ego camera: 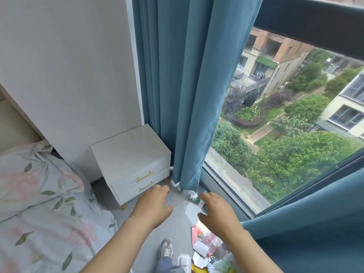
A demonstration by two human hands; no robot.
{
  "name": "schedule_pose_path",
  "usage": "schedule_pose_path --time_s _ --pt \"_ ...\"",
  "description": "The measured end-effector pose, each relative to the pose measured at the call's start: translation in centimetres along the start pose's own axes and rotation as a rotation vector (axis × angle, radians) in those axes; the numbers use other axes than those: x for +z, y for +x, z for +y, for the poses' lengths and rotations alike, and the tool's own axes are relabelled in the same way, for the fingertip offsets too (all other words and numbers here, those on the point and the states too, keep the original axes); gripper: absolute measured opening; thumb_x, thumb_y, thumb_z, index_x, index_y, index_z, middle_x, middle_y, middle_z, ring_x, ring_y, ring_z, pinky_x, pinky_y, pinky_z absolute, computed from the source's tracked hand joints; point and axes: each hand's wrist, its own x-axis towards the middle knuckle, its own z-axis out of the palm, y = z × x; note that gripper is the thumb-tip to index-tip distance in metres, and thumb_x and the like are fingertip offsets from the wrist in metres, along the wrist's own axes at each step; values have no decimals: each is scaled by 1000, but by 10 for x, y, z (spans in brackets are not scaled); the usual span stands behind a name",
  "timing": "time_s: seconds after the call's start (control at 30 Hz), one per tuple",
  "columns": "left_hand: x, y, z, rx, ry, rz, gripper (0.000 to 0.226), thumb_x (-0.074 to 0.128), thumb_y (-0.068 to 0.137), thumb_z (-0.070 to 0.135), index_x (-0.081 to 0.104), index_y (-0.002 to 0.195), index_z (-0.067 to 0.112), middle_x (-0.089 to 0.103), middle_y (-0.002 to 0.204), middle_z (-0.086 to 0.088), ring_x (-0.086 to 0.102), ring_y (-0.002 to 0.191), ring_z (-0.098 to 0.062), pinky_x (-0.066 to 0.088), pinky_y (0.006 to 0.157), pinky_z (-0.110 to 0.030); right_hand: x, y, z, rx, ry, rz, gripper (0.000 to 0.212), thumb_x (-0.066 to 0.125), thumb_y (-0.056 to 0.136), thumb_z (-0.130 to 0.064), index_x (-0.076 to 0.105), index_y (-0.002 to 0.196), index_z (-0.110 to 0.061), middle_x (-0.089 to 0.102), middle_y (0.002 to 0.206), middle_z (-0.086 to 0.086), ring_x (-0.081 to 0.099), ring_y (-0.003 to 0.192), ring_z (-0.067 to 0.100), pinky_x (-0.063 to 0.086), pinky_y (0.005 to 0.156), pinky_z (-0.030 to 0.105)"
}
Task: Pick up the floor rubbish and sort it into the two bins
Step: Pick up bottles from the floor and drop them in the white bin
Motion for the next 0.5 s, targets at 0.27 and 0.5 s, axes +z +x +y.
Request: schedule_pose_path --time_s 0.27,0.5 --pt "-32 94 9 82 92 -35 37 53 87 33 50 120 17 52 121 -1 53 109 -21 46 90 -34 -13 80 21 71 76 48 42 53 82 -25 52 124 -26 57 116 -5 54 108 17 46 83 28" --pt "-45 170 39 174 119 -76 37 52 88 32 50 122 17 52 120 -1 53 109 -21 45 89 -30 -29 132 55 184 112 46 40 52 82 -24 52 121 -26 56 118 -3 55 108 20 45 81 30"
